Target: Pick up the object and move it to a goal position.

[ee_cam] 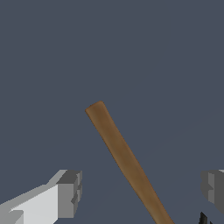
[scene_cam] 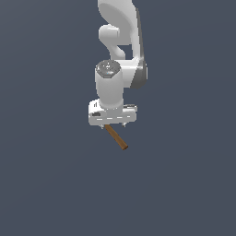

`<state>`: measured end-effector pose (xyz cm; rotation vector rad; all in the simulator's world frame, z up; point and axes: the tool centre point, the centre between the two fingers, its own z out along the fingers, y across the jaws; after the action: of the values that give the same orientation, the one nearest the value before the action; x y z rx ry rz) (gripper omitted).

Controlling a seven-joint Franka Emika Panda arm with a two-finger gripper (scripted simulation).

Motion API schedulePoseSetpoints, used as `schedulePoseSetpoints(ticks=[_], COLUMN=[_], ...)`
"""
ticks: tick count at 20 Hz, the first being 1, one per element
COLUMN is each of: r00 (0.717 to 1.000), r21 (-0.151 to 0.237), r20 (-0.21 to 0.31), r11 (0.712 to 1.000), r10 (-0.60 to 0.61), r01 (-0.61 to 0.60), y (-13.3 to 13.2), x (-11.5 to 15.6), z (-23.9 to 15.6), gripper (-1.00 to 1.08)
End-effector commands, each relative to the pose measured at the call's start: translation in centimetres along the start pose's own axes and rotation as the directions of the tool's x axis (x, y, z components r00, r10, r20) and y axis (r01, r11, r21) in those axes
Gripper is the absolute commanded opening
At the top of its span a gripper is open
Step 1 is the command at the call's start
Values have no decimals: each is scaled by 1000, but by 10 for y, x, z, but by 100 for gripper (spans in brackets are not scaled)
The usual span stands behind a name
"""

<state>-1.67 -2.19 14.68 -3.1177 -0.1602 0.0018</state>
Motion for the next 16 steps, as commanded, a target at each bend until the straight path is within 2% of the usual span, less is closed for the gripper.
schedulePoseSetpoints(ticks=[1, 7, 16], r00=[999, 985, 946], r21=[-4, -12, -17], r20=[0, 2, 6], r11=[999, 985, 946], r10=[-43, -171, -325], r01=[43, 171, 325], y=[7, 26, 45], x=[-7, -30, -62], z=[10, 37, 67], gripper=[100, 100, 100])
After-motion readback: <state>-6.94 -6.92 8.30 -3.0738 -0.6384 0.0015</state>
